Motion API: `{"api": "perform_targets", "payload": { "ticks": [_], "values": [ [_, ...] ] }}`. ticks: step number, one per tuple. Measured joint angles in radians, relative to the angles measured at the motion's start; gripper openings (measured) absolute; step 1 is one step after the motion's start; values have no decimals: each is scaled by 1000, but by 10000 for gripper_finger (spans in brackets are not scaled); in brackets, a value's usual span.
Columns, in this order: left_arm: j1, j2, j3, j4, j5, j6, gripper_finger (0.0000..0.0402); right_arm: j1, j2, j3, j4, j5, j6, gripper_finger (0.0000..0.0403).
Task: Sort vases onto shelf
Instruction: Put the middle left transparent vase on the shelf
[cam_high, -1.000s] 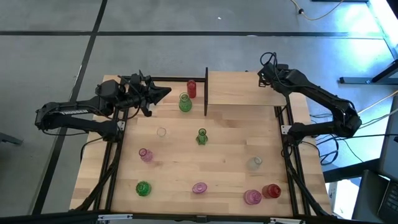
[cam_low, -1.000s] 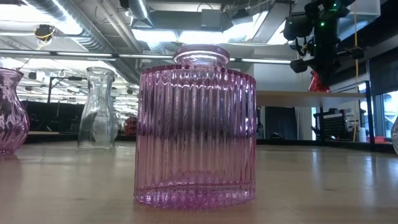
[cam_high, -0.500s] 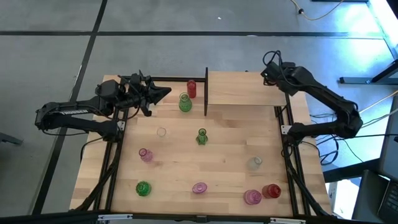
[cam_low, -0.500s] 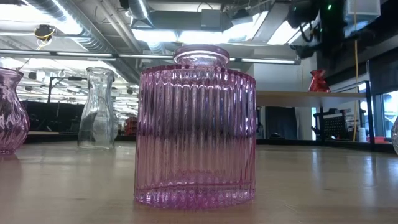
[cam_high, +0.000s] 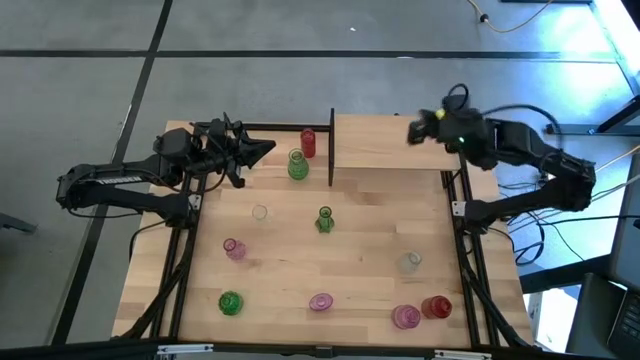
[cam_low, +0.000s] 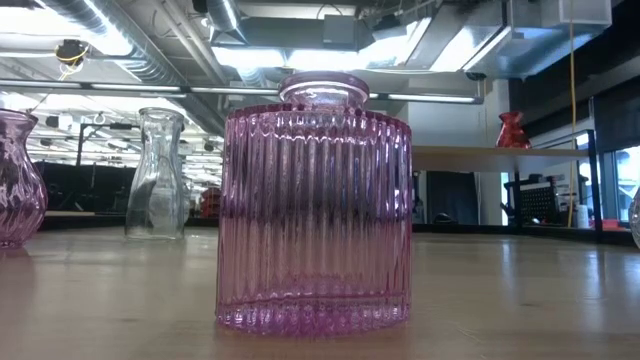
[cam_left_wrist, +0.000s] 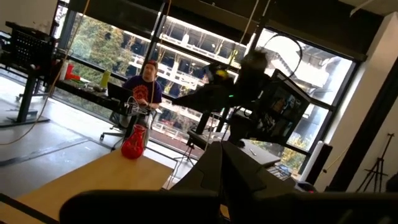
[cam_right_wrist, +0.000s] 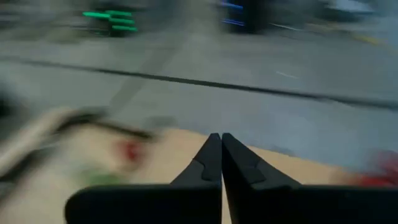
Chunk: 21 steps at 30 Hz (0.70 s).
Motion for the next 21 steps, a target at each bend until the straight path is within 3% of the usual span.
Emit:
{"api": "perform_targets", "payload": {
  "ticks": [6,12,16,21],
  "values": [
    [0,0,0,-28,29,0,0,147,44,0,403,-215,-289,0],
    [6,0,1,-155,15,13,0,186,96,-1,409,-382,-305,16],
    [4,0,1,-269,46,19,0,209,130,-1,402,-415,-285,66],
    [-22,0,1,-352,168,70,0,207,147,-2,375,-445,-279,163]
  ]
}}
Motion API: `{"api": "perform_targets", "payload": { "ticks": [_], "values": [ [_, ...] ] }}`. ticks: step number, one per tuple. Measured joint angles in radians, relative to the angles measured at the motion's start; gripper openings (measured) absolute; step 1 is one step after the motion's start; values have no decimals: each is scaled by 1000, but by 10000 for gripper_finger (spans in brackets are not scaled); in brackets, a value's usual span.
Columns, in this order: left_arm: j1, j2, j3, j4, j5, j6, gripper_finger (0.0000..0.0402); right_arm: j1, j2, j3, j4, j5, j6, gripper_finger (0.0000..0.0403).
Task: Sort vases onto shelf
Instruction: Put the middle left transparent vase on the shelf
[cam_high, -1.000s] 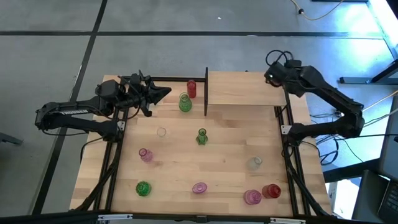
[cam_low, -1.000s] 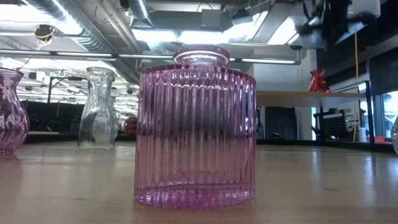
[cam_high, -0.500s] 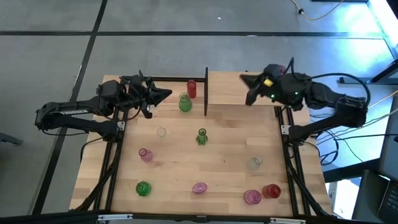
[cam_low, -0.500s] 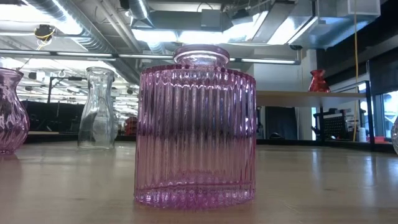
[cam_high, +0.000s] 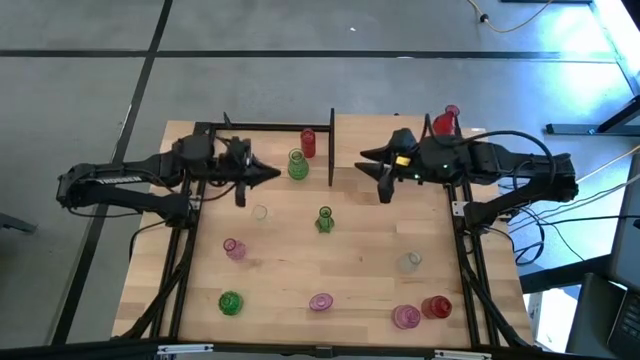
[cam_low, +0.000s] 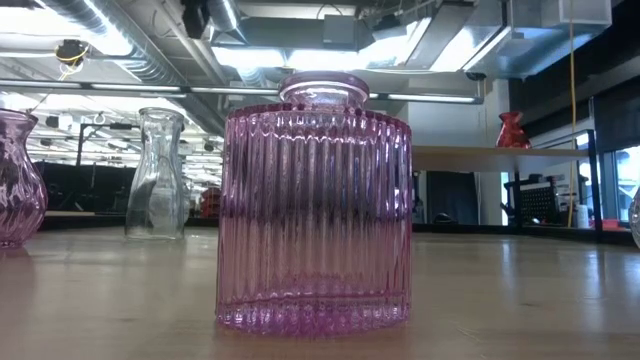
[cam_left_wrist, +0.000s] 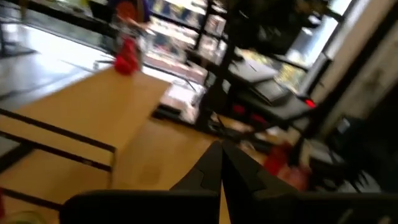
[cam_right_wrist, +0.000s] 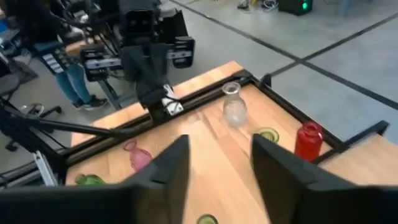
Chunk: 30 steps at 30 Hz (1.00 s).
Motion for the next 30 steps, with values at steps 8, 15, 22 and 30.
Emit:
{"api": "perform_targets", "payload": {
  "ticks": [8,15,22,30],
  "values": [
    [-95,-4,0,-237,125,8,0,-1,2,0,-106,48,-15,254],
    [-118,-12,0,-429,-18,-5,64,-1,2,0,-147,58,-25,238],
    [-47,69,0,-581,-85,-145,134,-1,2,0,-159,55,-31,219],
    [1,188,68,-703,-16,-146,122,-16,1,0,-163,44,-75,216]
  ]
}}
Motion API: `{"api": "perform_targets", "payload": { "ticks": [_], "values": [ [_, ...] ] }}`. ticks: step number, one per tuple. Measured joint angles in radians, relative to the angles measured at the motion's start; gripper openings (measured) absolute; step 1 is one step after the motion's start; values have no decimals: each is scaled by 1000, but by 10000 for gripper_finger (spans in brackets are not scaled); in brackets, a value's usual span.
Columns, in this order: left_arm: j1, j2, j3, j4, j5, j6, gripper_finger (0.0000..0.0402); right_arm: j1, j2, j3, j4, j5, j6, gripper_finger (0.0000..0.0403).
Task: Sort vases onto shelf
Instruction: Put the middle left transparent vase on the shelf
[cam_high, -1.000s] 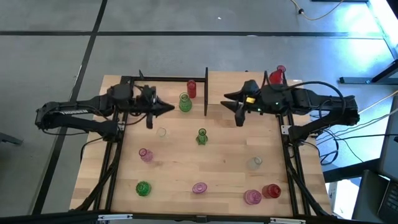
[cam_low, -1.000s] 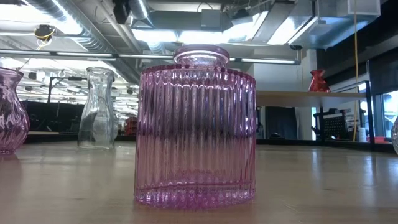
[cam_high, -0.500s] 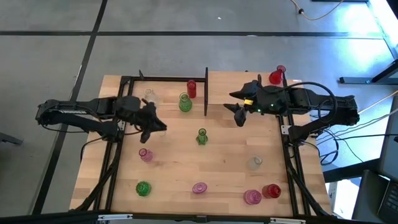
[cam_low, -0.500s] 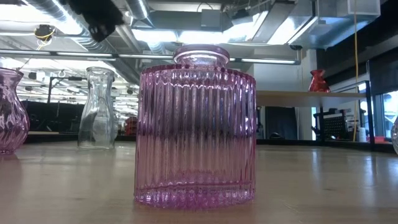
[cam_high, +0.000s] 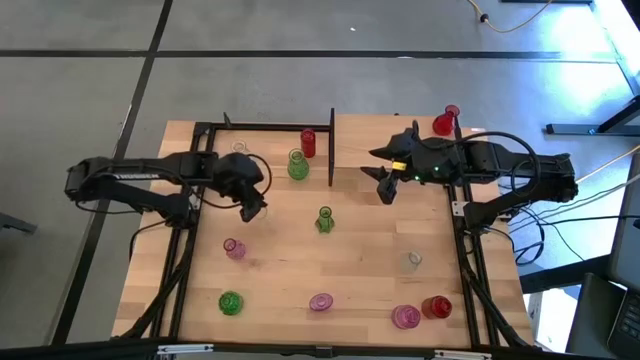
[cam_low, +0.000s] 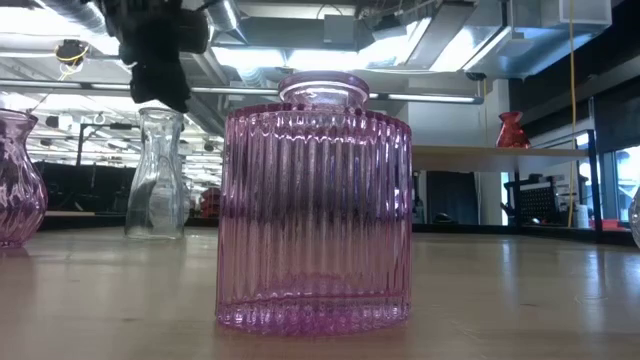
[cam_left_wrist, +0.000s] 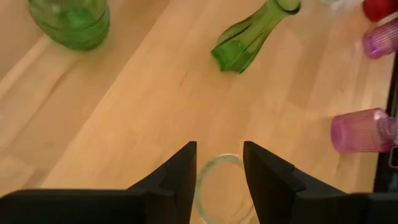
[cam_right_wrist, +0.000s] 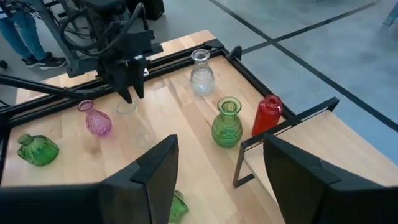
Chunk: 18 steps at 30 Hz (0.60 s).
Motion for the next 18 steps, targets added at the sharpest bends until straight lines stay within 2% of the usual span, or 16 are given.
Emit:
{"api": "perform_targets", "payload": {
  "ticks": [3,6,11,18],
  "values": [
    [15,39,42,-118,-5,24,118,-1,-1,0,0,-16,-3,216],
    [28,65,70,-165,8,47,117,-1,-1,0,0,-11,-13,216],
    [31,116,67,-180,58,52,117,-1,-1,0,0,-10,-13,216],
    [30,185,65,-188,58,75,106,-1,-1,0,0,-10,-13,216]
  ]
}}
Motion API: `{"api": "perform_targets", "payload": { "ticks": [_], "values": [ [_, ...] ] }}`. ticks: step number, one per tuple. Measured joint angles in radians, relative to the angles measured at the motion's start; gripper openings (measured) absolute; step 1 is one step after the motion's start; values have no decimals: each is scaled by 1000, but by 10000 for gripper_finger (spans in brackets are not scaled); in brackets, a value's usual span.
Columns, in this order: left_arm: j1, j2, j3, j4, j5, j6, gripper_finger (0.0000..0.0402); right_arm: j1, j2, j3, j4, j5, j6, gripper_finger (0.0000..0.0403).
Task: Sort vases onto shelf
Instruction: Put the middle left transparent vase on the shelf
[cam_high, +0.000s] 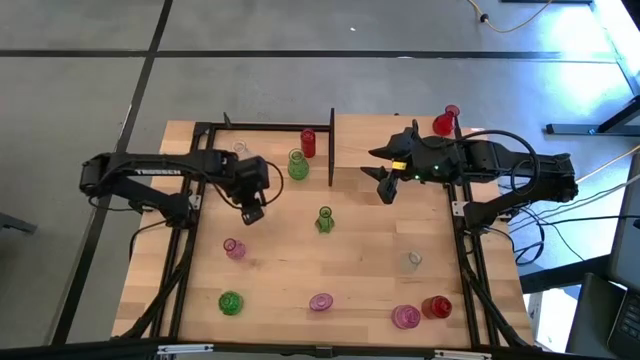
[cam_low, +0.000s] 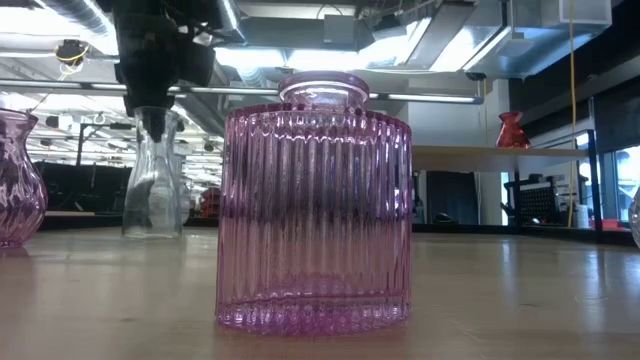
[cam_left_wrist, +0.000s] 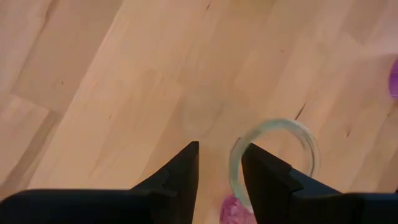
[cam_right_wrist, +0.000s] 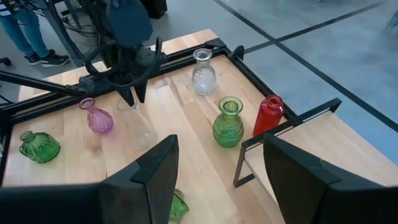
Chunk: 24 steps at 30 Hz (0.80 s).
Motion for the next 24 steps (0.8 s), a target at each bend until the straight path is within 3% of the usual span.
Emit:
{"api": "perform_targets", "payload": {
  "ticks": [6,12,16,24],
  "values": [
    [1,1,64,-99,-9,-9,15,0,0,0,-61,36,0,216],
    [22,2,288,-164,-43,26,7,-16,-21,0,-96,46,7,216],
    [26,65,489,-188,-59,70,7,-46,-31,0,-54,-81,-28,216],
    [28,340,962,-281,-58,259,7,-105,3,0,33,-388,-90,216]
  ]
}}
